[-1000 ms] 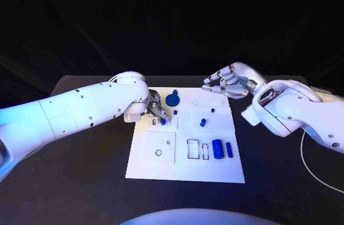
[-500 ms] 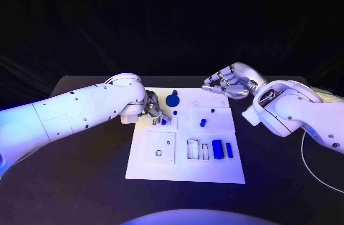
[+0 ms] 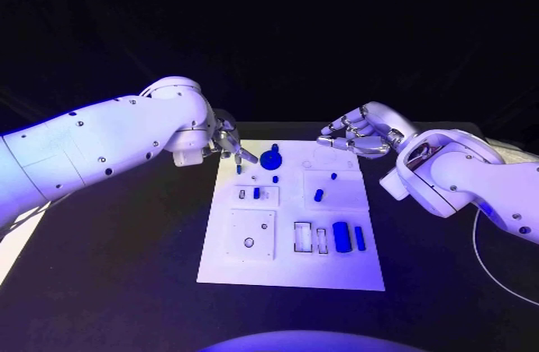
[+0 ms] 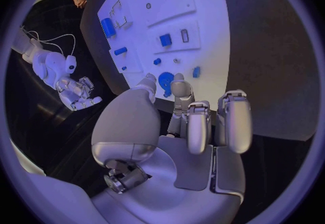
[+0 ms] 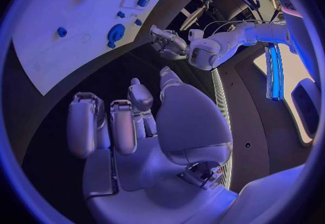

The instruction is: Assemble the parts on the task board

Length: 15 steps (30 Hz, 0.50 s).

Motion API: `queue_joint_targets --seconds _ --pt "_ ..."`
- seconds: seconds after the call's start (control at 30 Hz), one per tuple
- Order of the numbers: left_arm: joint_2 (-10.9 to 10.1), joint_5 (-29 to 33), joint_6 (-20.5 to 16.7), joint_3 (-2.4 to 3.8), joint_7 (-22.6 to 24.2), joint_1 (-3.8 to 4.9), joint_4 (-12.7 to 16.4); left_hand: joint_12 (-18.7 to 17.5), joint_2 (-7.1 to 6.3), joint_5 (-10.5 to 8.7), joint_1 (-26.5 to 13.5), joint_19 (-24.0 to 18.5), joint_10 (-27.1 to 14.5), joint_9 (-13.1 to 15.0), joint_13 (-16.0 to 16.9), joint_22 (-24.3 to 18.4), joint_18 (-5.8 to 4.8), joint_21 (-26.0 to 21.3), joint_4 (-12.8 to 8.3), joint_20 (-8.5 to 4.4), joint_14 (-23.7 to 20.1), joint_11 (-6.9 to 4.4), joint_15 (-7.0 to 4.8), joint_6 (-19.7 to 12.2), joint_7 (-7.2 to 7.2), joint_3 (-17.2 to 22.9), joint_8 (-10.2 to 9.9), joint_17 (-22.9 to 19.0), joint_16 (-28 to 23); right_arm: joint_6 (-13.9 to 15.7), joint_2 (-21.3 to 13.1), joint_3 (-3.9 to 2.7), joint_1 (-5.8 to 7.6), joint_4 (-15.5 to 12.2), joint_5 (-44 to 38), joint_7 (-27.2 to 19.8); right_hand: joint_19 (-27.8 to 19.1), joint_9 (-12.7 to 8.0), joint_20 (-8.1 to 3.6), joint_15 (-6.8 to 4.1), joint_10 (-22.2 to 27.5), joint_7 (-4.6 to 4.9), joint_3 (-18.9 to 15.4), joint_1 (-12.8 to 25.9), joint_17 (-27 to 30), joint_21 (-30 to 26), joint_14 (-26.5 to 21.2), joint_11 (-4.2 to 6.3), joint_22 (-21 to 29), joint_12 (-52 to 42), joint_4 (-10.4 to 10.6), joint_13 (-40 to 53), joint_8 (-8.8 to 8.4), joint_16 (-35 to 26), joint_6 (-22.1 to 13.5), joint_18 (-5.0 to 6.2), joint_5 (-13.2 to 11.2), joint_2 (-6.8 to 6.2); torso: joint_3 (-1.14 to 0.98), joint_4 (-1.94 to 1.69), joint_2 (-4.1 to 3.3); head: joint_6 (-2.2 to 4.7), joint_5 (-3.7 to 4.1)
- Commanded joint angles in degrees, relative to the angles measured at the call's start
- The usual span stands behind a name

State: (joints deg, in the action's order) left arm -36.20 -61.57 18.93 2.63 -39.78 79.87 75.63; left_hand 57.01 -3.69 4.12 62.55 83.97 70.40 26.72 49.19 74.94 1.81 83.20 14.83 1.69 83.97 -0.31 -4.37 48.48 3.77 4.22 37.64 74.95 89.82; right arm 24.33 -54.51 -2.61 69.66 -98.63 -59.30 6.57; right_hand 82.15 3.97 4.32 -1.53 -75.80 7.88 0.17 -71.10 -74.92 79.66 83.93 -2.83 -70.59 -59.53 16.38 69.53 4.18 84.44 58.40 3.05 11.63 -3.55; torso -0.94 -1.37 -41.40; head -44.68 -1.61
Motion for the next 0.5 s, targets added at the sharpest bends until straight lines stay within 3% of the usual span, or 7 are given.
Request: queue_joint_targets --seconds 0.03,0.2,0.27,0.5 --pt "1.1 1.2 5.1 -0.09 -4.2 0.82 -3.3 -0.2 0.16 0.24 0.8 2.1 -0.4 -0.4 -0.3 6.4 0.37 -0.2 -0.1 0.36 6.0 0.09 0.46 0.0 0.27 -0.3 -0.4 15.1 0.2 -0.8 0.2 0.03 -0.02 0.1 -0.7 -0.3 -0.4 0.1 0.07 0.01 0.5 -0.19 -0.5 0.0 -7.0 -0.3 4.1 0.00 0.0 0.1 -0.1 -0.1 0.09 -0.3 0.1 0.96 0.1 0.35 -0.02 -0.02 -0.08 0.24 -0.32" --pt "3.3 1.2 5.3 -0.55 -3.8 1.40 -8.5 0.3 0.59 0.23 0.9 2.3 -0.1 -0.9 -0.1 6.6 0.34 0.0 0.6 0.57 6.0 0.11 0.54 0.6 0.24 -1.0 -0.5 15.1 0.2 -0.7 0.4 0.07 -0.03 0.3 -0.7 -0.4 -0.3 0.1 0.06 -0.01 0.5 -0.20 -0.9 -0.4 -6.9 -0.3 4.1 0.02 0.1 0.1 -0.1 -0.1 0.09 -0.4 0.1 0.97 0.5 0.56 0.21 0.12 -0.21 0.37 -0.54" --pt "4.3 0.9 5.2 -0.94 -3.5 1.47 -10.5 0.6 0.72 0.06 0.9 2.3 0.1 -1.3 0.0 6.7 0.34 0.0 1.2 0.61 6.0 0.00 0.49 1.3 0.13 -2.0 -0.6 15.1 0.2 -0.7 0.5 0.08 -0.03 0.3 -0.7 -0.4 -0.4 0.1 0.06 -0.01 0.5 -0.20 -0.9 -0.4 -6.9 -0.4 4.1 0.02 0.1 0.1 -0.1 -0.2 0.09 -0.4 0.1 0.98 0.6 0.59 0.18 0.12 -0.23 0.40 -0.58" --pt "7.3 -0.5 4.6 -1.86 -1.3 0.84 -16.2 1.3 1.49 -0.39 0.3 2.6 0.7 -1.6 0.5 7.2 0.23 0.4 1.8 0.53 6.0 -0.22 0.32 2.4 -0.19 -3.7 -0.3 15.1 0.2 -0.8 0.7 0.10 -0.04 0.4 -0.7 -0.5 -0.3 0.1 0.05 -0.01 0.5 -0.20 -1.2 -0.6 -7.0 -0.4 4.2 0.02 0.1 0.1 -0.1 -0.2 0.10 -0.4 0.1 0.97 0.9 0.74 0.21 0.16 -0.32 0.43 -0.97"
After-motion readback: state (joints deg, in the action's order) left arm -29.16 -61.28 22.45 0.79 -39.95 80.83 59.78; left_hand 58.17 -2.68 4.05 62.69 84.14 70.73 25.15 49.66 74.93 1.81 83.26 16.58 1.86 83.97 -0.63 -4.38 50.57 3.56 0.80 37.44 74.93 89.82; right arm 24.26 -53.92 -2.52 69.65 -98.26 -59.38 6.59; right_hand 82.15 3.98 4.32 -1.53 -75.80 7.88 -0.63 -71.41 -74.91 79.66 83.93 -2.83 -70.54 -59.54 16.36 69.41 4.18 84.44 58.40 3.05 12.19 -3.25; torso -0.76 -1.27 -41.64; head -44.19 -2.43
